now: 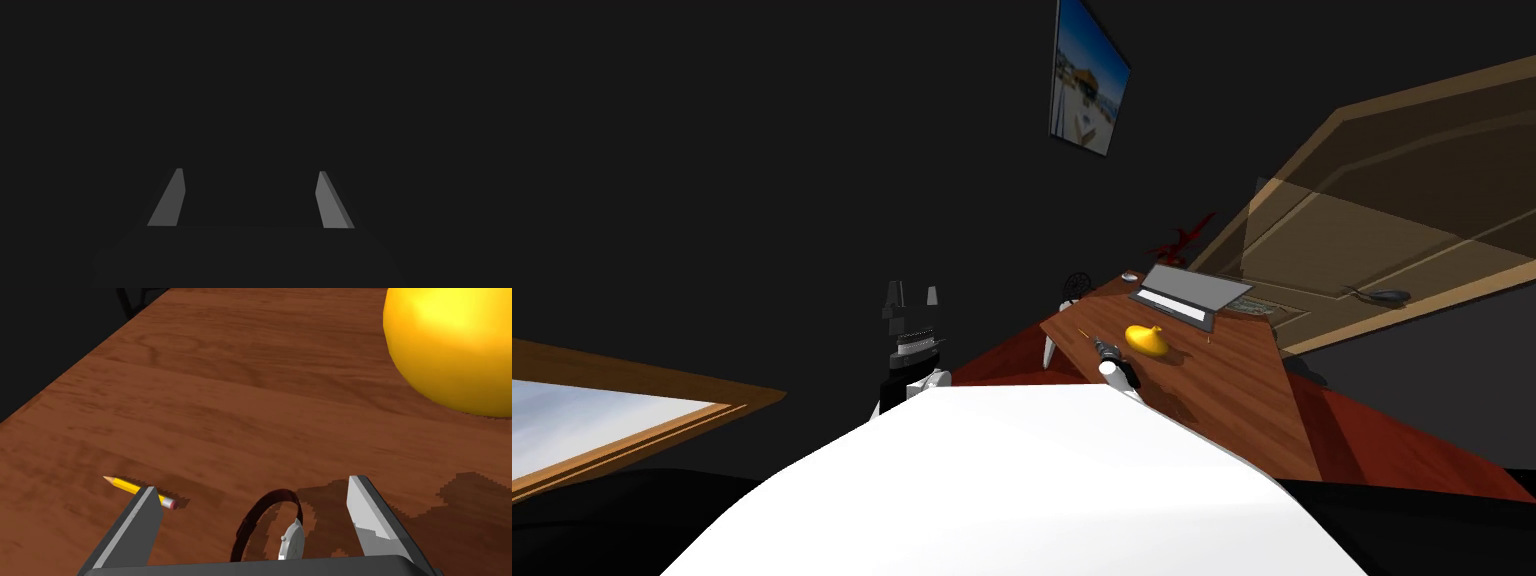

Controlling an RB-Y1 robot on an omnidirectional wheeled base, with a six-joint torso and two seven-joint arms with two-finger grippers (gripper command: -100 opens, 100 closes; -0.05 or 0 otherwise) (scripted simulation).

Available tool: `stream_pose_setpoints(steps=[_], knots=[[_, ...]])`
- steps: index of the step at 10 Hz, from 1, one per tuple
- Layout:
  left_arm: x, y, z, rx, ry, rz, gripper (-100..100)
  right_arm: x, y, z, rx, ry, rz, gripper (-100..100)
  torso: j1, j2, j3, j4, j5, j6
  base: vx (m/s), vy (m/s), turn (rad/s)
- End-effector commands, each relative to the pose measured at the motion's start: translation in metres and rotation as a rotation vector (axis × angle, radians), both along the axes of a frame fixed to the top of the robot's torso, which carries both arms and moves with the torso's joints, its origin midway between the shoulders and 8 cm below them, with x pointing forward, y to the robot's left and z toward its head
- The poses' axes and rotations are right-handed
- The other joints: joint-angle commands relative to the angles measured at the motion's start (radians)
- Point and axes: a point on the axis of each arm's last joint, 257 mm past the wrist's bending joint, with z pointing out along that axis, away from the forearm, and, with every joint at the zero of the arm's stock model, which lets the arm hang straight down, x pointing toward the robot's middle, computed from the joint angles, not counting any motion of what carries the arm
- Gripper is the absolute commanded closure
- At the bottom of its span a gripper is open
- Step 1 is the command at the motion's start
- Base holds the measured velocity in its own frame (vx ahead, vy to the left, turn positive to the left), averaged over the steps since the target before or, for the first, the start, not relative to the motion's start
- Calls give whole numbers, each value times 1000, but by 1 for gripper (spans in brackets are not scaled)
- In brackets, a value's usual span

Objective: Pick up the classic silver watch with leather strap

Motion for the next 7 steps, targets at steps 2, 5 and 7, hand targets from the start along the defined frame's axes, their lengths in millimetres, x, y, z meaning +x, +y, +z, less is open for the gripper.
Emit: stream_pose_setpoints(steps=[2,5,7], knots=[[0,0,0,0,0,0,0,-11,-3,-19,63,21,-37,-100,0,0,0,0,0,0,22,-2,47],[0,0,0,0,0,0,0,-21,-3,-33,106,41,-60,-100,-1,-1,0,0,0,0,28,-14,29],[0,0,0,0,0,0,0,-31,-1,-46,132,63,-73,-100,0,0,0,0,0,0,16,-12,11]])
